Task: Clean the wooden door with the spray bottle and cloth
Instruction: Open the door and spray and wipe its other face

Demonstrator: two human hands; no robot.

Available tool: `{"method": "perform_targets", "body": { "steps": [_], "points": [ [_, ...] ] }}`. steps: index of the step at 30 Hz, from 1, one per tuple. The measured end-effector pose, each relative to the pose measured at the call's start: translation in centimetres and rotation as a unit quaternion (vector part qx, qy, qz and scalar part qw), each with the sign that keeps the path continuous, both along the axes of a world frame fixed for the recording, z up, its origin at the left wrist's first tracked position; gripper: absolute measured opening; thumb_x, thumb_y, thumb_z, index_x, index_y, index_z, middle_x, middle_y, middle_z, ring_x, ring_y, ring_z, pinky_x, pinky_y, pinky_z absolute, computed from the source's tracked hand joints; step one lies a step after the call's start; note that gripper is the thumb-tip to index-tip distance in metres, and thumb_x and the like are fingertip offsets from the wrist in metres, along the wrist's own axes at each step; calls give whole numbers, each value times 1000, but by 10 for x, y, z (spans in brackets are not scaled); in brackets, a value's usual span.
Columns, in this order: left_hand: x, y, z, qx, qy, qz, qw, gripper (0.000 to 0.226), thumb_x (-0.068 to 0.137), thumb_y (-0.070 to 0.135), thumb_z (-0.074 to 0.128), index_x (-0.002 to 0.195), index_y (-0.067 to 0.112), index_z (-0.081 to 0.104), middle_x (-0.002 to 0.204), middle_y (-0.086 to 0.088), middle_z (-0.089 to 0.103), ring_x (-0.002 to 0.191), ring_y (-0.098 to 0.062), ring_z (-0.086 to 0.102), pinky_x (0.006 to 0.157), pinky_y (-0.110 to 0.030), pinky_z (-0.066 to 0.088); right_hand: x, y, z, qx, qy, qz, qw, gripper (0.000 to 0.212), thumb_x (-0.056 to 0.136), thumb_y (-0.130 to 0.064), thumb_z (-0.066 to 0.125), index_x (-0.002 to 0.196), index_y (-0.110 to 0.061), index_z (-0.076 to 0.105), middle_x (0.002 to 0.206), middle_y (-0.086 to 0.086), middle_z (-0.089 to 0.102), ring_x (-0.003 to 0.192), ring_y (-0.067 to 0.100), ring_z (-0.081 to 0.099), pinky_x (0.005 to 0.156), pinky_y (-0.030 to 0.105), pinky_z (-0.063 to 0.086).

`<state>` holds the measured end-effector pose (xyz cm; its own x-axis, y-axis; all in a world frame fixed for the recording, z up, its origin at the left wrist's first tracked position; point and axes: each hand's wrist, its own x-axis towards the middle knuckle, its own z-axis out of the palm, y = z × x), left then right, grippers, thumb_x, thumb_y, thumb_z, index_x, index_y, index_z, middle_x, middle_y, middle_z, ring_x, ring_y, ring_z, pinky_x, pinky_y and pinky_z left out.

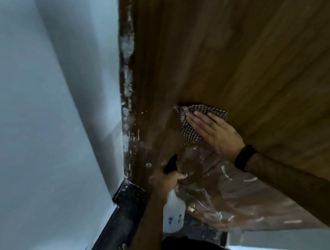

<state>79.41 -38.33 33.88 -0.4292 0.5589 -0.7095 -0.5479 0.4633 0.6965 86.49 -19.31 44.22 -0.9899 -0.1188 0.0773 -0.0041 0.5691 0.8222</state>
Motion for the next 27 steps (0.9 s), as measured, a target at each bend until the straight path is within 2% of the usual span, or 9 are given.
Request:
{"method": "perform_targets", "body": {
  "steps": [4,6,9,13,18,22,23,25,27],
  "points": [
    [16,8,-2,4,11,-91,996,71,94,11,70,156,24,36,97,-17,72,44,-11,43,47,-24,42,43,7,4,-63,116,-30,991,58,103,-14,31,160,-13,20,166,3,17,152,17,18,124,37,6],
    [23,11,-1,-5,2,-144,990,63,95,14,68,152,25,42,61,-11,67,32,-9,37,41,-23,36,62,8,4,-62,173,-46,982,55,105,-15,33,159,-14,25,164,1,24,150,16,24,123,38,12],
    [34,16,-1,-19,18,-173,985,50,93,12,70,136,28,49,42,2,45,30,-9,34,37,-20,32,91,5,0,-95,228,-81,966,57,101,-8,36,157,-14,30,163,3,26,146,22,27,120,43,20],
    [46,19,8,-57,0,-180,982,15,90,11,73,96,11,59,36,5,37,27,-6,31,38,-20,30,111,2,-6,-107,336,-104,930,48,97,-11,46,145,-14,46,125,13,45,111,31,45,96,45,38],
    [52,29,18,-66,0,-160,985,39,86,11,77,61,15,48,39,6,41,31,-7,36,40,-20,32,114,-1,-13,-208,428,-142,868,47,88,1,66,130,-8,49,101,13,44,81,28,39,73,41,36],
    [62,29,27,-65,5,-147,987,24,87,7,76,74,11,55,60,-3,53,47,-16,51,48,-23,39,109,-17,-18,-329,524,-169,767,37,84,-2,60,118,-6,45,90,20,54,82,27,40,69,44,41],
    [65,28,33,-58,1,-125,990,14,87,7,76,91,8,62,80,-9,62,65,-25,63,55,-26,46,106,-22,-19,-352,544,-167,743,32,85,-5,51,116,-7,45,91,21,54,84,27,41,68,44,45],
    [66,26,35,-44,-7,-108,993,44,89,6,74,130,9,58,115,-14,63,88,-36,65,62,-29,48,100,-28,-19,-389,578,-161,699,28,89,-1,44,117,-6,45,100,19,50,90,27,41,69,44,49],
    [63,22,37,-26,40,-93,995,57,89,4,73,139,22,52,112,-11,62,63,-22,52,51,-24,42,96,-34,-23,-425,607,-182,647,33,89,1,43,122,-1,48,110,16,47,97,27,42,74,42,48]
  ]
}}
